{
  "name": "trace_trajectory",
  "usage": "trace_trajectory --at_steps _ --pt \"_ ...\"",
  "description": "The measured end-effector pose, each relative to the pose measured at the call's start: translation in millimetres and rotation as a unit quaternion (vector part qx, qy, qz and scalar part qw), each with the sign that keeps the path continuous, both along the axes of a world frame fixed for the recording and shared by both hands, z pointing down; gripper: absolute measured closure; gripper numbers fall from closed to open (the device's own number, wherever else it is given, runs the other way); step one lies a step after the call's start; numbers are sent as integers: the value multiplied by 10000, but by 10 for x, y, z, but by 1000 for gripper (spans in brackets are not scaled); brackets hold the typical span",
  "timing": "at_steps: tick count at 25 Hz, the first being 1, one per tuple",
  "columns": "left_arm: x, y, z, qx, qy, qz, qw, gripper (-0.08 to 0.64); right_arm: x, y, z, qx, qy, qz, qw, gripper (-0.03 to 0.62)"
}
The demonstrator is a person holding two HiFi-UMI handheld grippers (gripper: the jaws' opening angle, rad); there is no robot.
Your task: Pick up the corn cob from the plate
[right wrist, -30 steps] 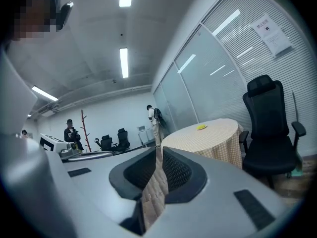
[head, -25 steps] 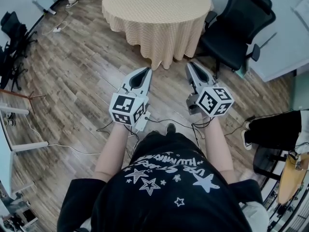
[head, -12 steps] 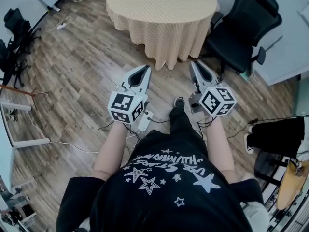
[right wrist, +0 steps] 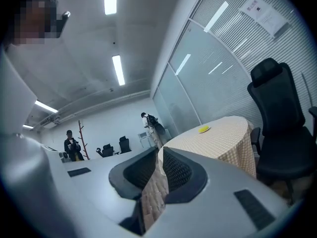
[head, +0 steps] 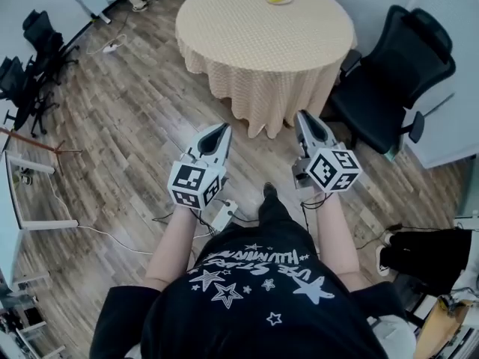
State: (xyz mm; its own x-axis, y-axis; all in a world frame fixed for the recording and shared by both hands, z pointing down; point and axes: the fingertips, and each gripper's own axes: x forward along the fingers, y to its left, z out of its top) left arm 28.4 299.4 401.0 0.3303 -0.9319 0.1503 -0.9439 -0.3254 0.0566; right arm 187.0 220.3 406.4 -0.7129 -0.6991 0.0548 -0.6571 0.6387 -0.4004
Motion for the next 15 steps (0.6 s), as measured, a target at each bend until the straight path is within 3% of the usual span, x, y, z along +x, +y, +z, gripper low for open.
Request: trace_trajectory --at_steps 15 --pt "146 -1561 28 -297 74 -532 9981 549 137 -1735 167 -438 -122 -488 9978 535"
